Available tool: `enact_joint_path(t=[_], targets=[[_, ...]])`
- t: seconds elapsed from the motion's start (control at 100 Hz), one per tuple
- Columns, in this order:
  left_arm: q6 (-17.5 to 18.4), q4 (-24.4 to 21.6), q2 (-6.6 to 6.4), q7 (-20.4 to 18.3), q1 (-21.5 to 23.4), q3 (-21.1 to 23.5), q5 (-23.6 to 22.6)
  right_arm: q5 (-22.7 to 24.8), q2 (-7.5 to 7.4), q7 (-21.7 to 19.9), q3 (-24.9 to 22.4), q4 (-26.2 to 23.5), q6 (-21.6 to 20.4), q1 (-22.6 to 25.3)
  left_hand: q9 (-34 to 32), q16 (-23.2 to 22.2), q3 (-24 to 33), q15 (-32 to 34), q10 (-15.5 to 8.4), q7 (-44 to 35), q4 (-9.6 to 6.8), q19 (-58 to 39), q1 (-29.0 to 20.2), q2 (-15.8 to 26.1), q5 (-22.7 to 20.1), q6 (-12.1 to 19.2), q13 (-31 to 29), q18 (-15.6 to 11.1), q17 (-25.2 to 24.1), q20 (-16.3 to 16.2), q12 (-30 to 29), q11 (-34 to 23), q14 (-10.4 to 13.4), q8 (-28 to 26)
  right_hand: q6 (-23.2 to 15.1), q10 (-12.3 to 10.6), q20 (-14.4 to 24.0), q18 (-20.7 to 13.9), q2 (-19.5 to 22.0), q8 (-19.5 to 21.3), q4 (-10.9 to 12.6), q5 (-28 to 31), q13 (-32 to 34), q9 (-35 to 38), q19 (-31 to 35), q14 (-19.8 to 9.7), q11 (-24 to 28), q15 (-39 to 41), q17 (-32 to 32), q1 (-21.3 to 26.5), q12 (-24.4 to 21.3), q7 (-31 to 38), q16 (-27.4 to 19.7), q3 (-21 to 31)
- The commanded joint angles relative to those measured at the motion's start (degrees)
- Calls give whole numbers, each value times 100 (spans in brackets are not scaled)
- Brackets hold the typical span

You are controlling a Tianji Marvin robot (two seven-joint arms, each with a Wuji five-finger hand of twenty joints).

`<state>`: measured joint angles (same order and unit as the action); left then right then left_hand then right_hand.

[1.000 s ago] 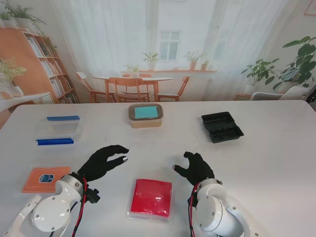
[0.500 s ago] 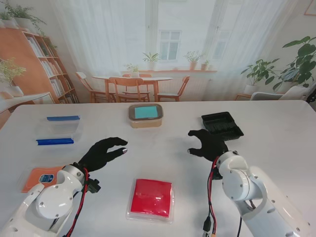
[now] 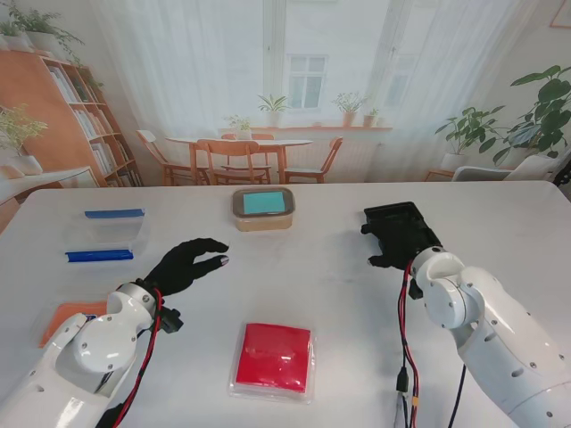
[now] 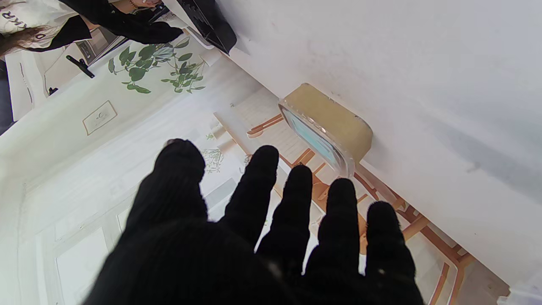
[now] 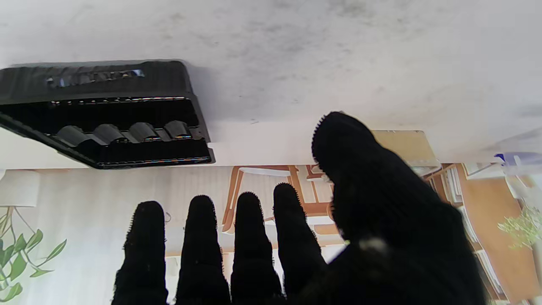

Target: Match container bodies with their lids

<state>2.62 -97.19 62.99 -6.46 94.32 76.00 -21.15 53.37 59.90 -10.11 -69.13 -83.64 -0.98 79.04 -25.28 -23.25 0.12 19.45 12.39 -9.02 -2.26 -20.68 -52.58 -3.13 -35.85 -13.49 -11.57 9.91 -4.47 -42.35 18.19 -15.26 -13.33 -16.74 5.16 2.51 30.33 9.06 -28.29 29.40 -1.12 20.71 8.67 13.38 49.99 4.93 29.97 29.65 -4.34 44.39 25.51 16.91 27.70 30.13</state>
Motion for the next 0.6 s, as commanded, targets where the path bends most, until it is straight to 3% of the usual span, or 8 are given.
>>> enact_joint_path(t=[0.0,0.36,0.49,0.59], targets=[[15,86,23,-6,-65,-17,32,5,-49,-134,-5,103,33,-86,101,41,-126,-139,-107,66,108,87,192,114,52,130,142,-30,-85,-53,-54,68,96,21,94,-77,34,-219,-185,-70,36,-126,-228,-318,-447,-143,34,-218,-167,-48,32,37,-155,105],[19,364,40,23,-273,-99,79,433,-129,-140,253,848,124,-524,104,44,-125,-143,-97,69,108,112,193,116,61,129,153,-36,-90,-59,-53,66,102,23,224,-31,476,-322,-295,100,37,-150,-211,-354,-1162,-176,-275,-634,-252,-140,-63,117,-269,96],[0,406,40,24,-293,-102,68,585,-148,141,329,1192,4,-663,110,44,-124,-144,-105,70,107,121,192,115,64,134,157,-44,-94,-62,-54,69,106,24,37,-79,772,-332,-314,323,30,-28,-216,-360,-1134,-160,-126,-405,-193,-197,96,347,-115,164],[-30,395,40,31,-291,-101,43,612,-156,203,370,1337,10,-727,110,44,-124,-144,-107,69,107,133,193,118,61,128,157,-38,-96,-64,-54,70,102,23,-97,-89,784,-343,-322,372,28,44,-214,-357,-1137,-162,-122,-374,-179,-185,94,418,-119,192]])
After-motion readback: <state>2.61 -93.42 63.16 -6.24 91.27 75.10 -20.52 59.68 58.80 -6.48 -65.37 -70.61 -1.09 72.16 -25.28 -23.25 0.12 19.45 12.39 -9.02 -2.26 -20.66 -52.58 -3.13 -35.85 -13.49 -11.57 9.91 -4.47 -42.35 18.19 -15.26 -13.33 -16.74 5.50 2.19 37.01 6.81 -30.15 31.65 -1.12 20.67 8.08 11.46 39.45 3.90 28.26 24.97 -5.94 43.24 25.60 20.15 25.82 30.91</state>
